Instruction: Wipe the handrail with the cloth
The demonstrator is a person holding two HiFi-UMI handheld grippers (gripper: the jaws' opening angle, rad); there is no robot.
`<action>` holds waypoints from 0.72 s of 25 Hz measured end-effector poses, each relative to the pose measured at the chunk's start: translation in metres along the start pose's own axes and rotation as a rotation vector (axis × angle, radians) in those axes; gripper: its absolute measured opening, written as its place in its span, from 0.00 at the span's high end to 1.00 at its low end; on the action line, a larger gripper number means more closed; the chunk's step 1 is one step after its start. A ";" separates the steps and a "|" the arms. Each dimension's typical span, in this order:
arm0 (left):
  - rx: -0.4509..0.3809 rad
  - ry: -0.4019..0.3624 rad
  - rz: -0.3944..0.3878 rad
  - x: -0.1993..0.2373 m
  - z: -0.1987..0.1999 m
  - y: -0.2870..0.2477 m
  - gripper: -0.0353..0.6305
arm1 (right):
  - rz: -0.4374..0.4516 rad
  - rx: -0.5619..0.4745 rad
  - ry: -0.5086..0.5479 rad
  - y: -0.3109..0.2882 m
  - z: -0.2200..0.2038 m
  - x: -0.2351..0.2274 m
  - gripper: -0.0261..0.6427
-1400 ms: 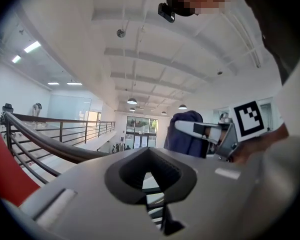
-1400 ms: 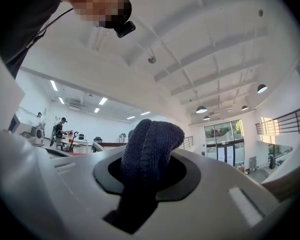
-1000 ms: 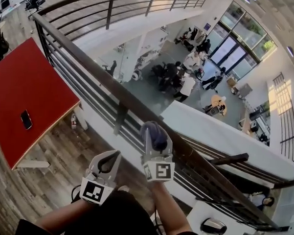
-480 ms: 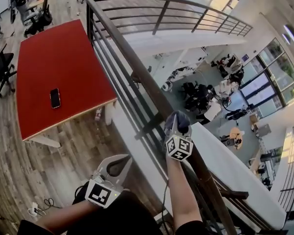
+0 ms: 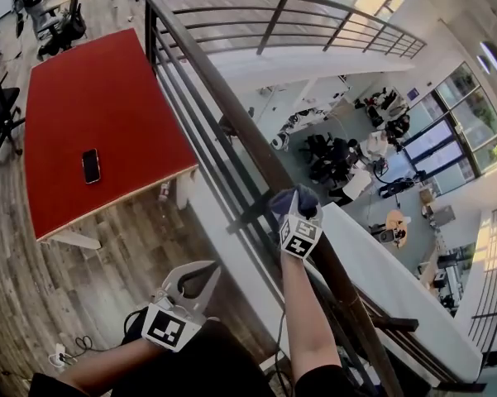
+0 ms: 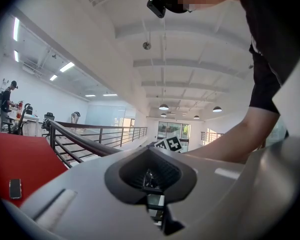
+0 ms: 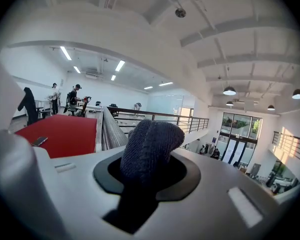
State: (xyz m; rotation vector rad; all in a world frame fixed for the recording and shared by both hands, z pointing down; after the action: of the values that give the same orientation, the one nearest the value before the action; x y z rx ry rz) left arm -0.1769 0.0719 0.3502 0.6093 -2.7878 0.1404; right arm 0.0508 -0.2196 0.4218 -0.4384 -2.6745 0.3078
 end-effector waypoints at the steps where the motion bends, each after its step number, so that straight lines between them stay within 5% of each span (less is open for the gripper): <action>1: -0.001 -0.002 -0.006 0.000 0.000 0.000 0.95 | -0.004 0.016 0.021 0.001 0.000 0.001 0.80; 6: 0.016 -0.010 -0.037 0.002 0.000 0.000 0.95 | -0.022 0.085 0.116 0.008 -0.004 0.001 0.80; 18: 0.029 0.040 -0.095 0.001 -0.003 0.001 0.95 | -0.079 0.180 0.139 0.039 -0.018 -0.019 0.80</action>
State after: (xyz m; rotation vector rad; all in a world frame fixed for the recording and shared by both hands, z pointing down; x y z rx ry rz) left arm -0.1778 0.0727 0.3532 0.7362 -2.7169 0.1719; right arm 0.0854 -0.1873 0.4197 -0.2869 -2.4950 0.4720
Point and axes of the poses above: the fingertips, and each gripper's own axes: y backward along the fingers, x to its left, z out of its top, the point moved 10 cm from there along y, backward along the fingers, and after that the axes turned 12 degrees about y, right-handed, at the moved point
